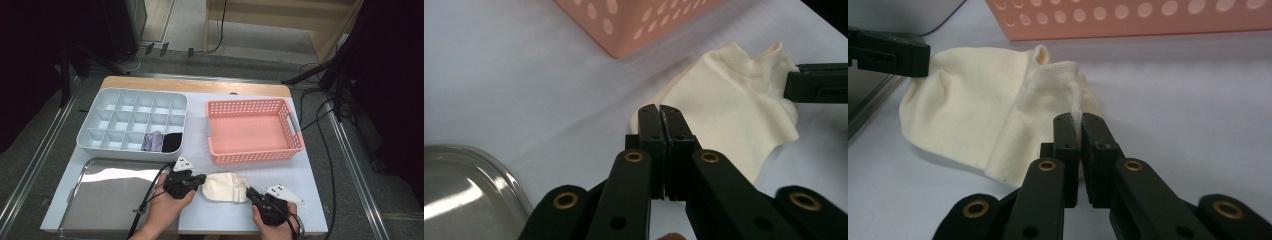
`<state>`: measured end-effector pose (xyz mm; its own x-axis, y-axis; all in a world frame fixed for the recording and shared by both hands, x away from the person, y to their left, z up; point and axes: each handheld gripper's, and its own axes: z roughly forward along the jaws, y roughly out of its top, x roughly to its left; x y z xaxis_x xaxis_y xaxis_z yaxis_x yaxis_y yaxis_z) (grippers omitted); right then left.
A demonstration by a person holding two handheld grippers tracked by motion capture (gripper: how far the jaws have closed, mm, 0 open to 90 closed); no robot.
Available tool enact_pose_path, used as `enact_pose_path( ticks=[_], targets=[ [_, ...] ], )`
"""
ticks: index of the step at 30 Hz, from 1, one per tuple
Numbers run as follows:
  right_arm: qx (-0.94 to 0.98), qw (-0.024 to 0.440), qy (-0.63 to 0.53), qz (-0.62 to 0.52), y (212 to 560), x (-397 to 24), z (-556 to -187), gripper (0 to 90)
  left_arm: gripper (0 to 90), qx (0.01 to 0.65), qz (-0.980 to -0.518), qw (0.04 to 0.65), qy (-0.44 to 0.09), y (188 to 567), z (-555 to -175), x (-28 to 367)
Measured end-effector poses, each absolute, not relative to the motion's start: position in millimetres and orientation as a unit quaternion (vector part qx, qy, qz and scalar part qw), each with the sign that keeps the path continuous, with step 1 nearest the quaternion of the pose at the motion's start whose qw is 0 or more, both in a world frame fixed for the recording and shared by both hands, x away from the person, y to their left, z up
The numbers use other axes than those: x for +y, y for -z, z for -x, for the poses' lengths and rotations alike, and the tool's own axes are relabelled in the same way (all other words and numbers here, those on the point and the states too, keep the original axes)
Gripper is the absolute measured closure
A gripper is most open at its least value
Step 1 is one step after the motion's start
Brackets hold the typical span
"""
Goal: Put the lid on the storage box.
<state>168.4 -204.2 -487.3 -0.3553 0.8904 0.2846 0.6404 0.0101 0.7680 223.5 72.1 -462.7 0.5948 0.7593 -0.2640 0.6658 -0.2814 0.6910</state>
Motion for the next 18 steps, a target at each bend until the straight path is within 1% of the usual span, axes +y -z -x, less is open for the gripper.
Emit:
enact_pose_path(
  ticks=[2,3,5,6,7,9,10,11,13,15,18],
  targets=[
    [0.690,0.147,-0.443,-0.553,487.0,-205.9,-168.0,78.8,75.7,0.454,-0.794,0.399,-0.060,463.4,-221.9,73.4],
    [0.685,0.155,-0.444,-0.557,487.1,-206.9,-167.9,74.9,73.3,0.460,-0.790,0.402,-0.058,463.9,-221.1,74.3],
    [0.675,0.155,-0.446,-0.567,488.8,-208.7,-169.5,68.7,65.2,0.470,-0.786,0.397,-0.053,465.3,-219.5,73.7],
    [0.673,0.151,-0.447,-0.570,490.2,-208.4,-170.5,66.7,62.4,0.472,-0.786,0.395,-0.049,466.2,-218.6,72.5],
    [0.675,0.145,-0.444,-0.571,491.7,-206.8,-171.2,66.4,61.9,0.471,-0.789,0.392,-0.050,467.3,-217.7,70.9],
    [0.682,0.142,-0.436,-0.570,494.5,-202.0,-172.1,67.3,63.0,0.468,-0.793,0.387,-0.049,469.0,-216.1,67.3],
    [0.685,0.142,-0.431,-0.569,495.2,-199.6,-172.2,70.2,65.8,0.467,-0.795,0.386,-0.047,469.5,-215.7,66.2],
    [0.687,0.141,-0.432,-0.567,495.2,-198.1,-172.2,73.9,68.7,0.467,-0.795,0.384,-0.049,469.8,-215.1,65.0],
    [0.691,0.141,-0.432,-0.562,495.5,-195.1,-172.1,80.3,79.3,0.462,-0.800,0.379,-0.053,469.2,-214.1,64.3],
    [0.693,0.134,-0.430,-0.563,493.8,-194.2,-170.3,83.9,84.5,0.459,-0.800,0.384,-0.047,467.4,-212.7,65.6],
    [0.692,0.118,-0.439,-0.561,488.9,-198.8,-168.0,85.4,87.2,0.452,-0.801,0.392,-0.030,462.4,-207.5,70.6]
  ],
)
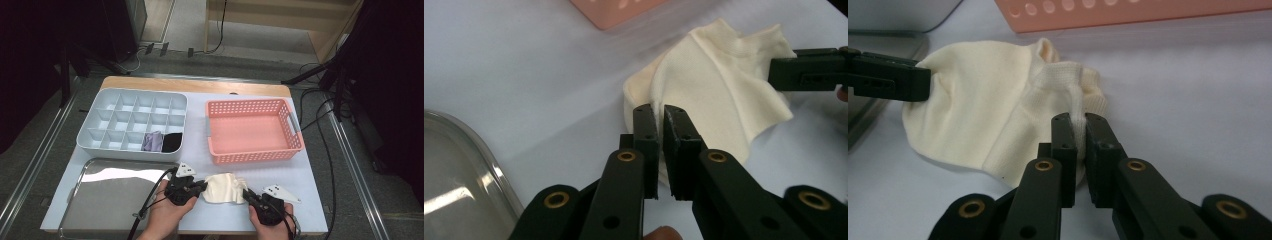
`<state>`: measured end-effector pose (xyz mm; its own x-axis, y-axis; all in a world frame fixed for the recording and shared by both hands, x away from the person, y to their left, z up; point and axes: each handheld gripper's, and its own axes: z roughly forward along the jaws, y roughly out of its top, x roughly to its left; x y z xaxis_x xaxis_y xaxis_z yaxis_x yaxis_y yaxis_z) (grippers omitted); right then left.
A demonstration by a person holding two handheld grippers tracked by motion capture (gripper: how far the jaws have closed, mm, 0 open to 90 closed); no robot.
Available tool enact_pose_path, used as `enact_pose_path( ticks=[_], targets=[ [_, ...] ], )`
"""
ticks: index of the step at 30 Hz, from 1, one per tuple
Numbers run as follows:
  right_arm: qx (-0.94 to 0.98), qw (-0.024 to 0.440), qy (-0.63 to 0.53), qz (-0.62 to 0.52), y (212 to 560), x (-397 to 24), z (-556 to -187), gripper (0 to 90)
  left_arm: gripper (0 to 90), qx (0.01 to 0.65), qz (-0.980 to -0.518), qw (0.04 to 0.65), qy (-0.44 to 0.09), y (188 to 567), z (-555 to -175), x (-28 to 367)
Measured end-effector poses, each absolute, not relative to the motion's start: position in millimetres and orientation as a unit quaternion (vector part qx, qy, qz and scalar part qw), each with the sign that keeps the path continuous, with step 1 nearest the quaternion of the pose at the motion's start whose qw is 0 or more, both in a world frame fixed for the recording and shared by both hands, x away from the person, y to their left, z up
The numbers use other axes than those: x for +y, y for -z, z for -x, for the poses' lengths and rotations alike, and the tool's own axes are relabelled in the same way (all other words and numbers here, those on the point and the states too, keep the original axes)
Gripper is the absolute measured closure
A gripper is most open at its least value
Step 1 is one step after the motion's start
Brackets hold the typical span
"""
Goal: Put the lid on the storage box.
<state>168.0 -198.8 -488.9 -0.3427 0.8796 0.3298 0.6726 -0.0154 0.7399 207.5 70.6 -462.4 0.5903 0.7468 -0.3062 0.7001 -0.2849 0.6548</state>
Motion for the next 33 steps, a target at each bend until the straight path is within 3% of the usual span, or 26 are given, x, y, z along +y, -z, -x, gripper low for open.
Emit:
enact_pose_path(
  ticks=[7,19,26,28,30,33],
  targets=[
    [0.696,0.119,-0.425,-0.566,484.8,-205.5,-159.4,86.3,89.2,0.449,-0.803,0.391,-0.016,469.7,-200.6,74.2],
    [0.676,0.129,-0.447,-0.571,486.8,-211.3,-157.3,76.3,87.3,0.454,-0.789,0.413,-0.030,463.7,-204.3,79.6],
    [0.665,0.131,-0.457,-0.577,489.3,-214.3,-157.4,66.7,64.9,0.458,-0.790,0.406,-0.032,467.9,-200.8,74.2],
    [0.680,0.130,-0.445,-0.569,494.3,-209.4,-158.8,67.6,61.0,0.457,-0.797,0.393,-0.035,471.4,-200.4,69.6],
    [0.690,0.143,-0.434,-0.561,496.1,-203.0,-157.8,74.3,66.5,0.453,-0.802,0.386,-0.035,473.8,-199.7,66.7],
    [0.694,0.130,-0.431,-0.562,493.3,-200.8,-158.0,84.6,83.5,0.444,-0.808,0.386,-0.036,472.9,-198.5,65.7]
  ],
)
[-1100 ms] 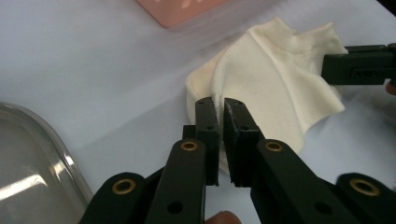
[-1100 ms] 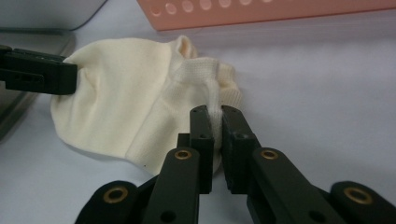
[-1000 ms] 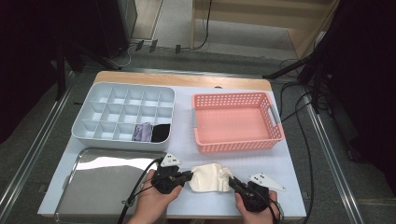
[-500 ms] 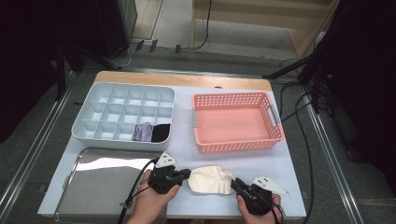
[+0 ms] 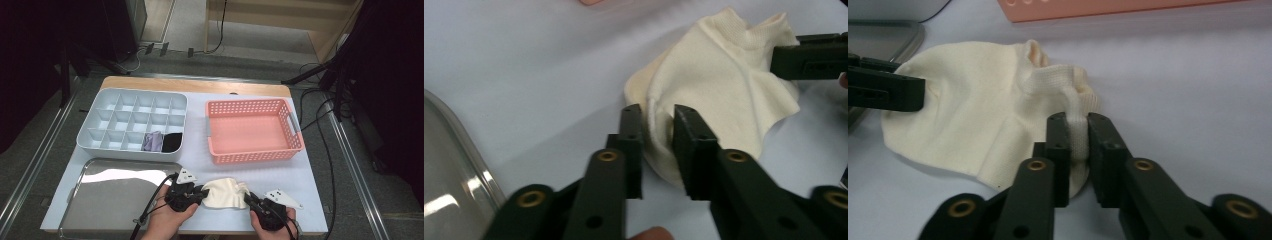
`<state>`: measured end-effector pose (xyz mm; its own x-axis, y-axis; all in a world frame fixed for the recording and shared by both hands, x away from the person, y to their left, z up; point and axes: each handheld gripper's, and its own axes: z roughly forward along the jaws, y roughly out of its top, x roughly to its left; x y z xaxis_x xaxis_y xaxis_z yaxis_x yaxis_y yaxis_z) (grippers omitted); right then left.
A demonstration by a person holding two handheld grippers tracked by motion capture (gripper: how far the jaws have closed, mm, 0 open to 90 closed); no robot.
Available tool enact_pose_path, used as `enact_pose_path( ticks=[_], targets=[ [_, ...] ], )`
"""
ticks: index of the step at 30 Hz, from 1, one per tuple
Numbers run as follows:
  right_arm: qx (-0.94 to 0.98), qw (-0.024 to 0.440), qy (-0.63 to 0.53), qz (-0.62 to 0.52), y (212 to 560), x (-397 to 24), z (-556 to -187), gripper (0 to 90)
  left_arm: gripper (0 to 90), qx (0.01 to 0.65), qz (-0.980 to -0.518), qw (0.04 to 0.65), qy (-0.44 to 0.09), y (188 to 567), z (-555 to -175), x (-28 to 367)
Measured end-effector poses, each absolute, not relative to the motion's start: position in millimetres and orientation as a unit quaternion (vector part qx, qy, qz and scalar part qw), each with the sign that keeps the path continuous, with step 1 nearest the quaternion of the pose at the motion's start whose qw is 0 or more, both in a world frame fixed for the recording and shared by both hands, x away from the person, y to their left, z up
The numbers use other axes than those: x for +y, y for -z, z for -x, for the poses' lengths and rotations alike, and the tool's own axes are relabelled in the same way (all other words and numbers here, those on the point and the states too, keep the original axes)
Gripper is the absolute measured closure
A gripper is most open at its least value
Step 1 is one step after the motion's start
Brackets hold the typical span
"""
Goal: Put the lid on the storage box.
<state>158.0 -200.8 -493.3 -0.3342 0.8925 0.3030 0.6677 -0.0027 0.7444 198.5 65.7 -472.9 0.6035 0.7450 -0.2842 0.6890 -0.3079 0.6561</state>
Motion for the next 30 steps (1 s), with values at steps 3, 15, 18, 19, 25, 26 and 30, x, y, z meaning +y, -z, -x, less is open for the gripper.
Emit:
enact_pose_path(
  ticks=[3,15,18,19,25,26,30],
  targets=[
    [0.694,0.127,-0.425,-0.567,489.0,-203.7,-157.5,86.6,85.5,0.434,-0.813,0.386,-0.021,470.3,-197.5,68.7],
    [0.663,0.179,-0.476,-0.549,471.5,-201.8,-147.2,83.0,67.6,0.439,-0.803,0.404,-0.025,473.4,-197.8,71.1],
    [0.689,0.160,-0.467,-0.531,476.4,-181.7,-149.6,87.6,72.3,0.440,-0.800,0.406,-0.027,473.1,-196.6,69.4],
    [0.698,0.154,-0.461,-0.526,478.9,-174.1,-151.2,88.4,72.2,0.439,-0.799,0.411,-0.025,473.4,-196.0,68.9],
    [0.727,0.154,-0.428,-0.514,493.0,-144.7,-165.1,85.8,75.7,0.435,-0.805,0.403,-0.029,476.4,-195.4,67.0],
    [0.727,0.154,-0.431,-0.512,494.2,-144.0,-165.1,85.9,75.6,0.435,-0.805,0.402,-0.030,476.5,-195.2,67.0],
    [0.731,0.151,-0.428,-0.510,491.3,-146.5,-159.3,85.8,74.5,0.435,-0.805,0.403,-0.030,477.3,-194.5,67.4]
  ],
)
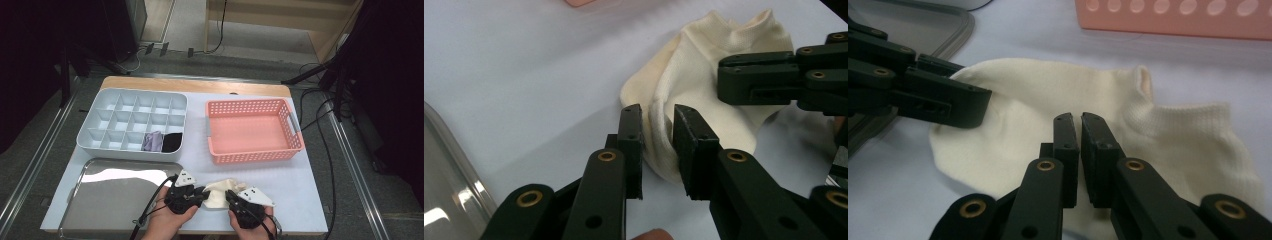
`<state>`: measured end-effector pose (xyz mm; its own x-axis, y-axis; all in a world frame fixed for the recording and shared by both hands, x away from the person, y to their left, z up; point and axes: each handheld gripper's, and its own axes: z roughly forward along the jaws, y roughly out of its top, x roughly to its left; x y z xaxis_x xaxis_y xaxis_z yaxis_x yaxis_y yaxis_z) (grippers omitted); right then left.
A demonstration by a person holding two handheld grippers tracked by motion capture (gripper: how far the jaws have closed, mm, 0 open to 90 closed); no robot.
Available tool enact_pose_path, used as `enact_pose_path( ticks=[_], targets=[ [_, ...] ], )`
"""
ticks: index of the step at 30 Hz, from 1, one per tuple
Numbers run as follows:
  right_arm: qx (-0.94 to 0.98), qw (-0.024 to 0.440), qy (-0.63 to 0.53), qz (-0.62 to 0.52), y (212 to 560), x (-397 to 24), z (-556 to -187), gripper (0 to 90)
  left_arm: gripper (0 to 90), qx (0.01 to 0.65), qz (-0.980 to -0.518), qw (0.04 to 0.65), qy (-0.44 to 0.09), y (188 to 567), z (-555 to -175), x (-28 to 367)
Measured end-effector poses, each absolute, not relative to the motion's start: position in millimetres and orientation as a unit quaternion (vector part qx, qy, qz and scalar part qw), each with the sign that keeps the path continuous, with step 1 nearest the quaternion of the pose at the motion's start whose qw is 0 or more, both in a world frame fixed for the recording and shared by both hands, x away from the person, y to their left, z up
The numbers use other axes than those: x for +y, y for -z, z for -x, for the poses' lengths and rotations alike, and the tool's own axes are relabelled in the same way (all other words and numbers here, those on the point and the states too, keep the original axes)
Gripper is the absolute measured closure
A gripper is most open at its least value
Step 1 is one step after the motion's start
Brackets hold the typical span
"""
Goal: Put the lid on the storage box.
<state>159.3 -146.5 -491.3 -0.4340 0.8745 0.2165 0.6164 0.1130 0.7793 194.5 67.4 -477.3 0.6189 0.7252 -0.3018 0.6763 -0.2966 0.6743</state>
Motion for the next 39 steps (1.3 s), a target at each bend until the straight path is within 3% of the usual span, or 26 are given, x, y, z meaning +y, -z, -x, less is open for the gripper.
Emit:
enact_pose_path(
  ticks=[8,13,17,23,31,39],
  targets=[
    [0.737,0.131,-0.435,-0.500,488.2,-159.3,-141.0,81.4,66.6,0.436,-0.800,0.411,-0.032,473.6,-193.4,70.1],
    [0.704,0.159,-0.450,-0.526,478.9,-186.6,-137.8,76.8,61.1,0.442,-0.790,0.424,-0.039,467.6,-194.1,74.6],
    [0.671,0.175,-0.455,-0.559,479.9,-210.5,-141.2,67.1,59.7,0.439,-0.784,0.436,-0.043,460.1,-194.0,77.4],
    [0.666,0.155,-0.442,-0.580,491.4,-215.3,-149.6,62.4,71.6,0.424,-0.790,0.441,-0.043,456.3,-189.0,68.8],
    [0.668,0.147,-0.455,-0.571,490.2,-210.6,-149.8,60.4,79.0,0.411,-0.796,0.442,-0.041,456.6,-189.0,56.9],
    [0.677,0.137,-0.441,-0.573,494.2,-204.2,-151.4,60.4,78.8,0.423,-0.795,0.432,-0.057,453.3,-191.8,60.9]
  ],
)
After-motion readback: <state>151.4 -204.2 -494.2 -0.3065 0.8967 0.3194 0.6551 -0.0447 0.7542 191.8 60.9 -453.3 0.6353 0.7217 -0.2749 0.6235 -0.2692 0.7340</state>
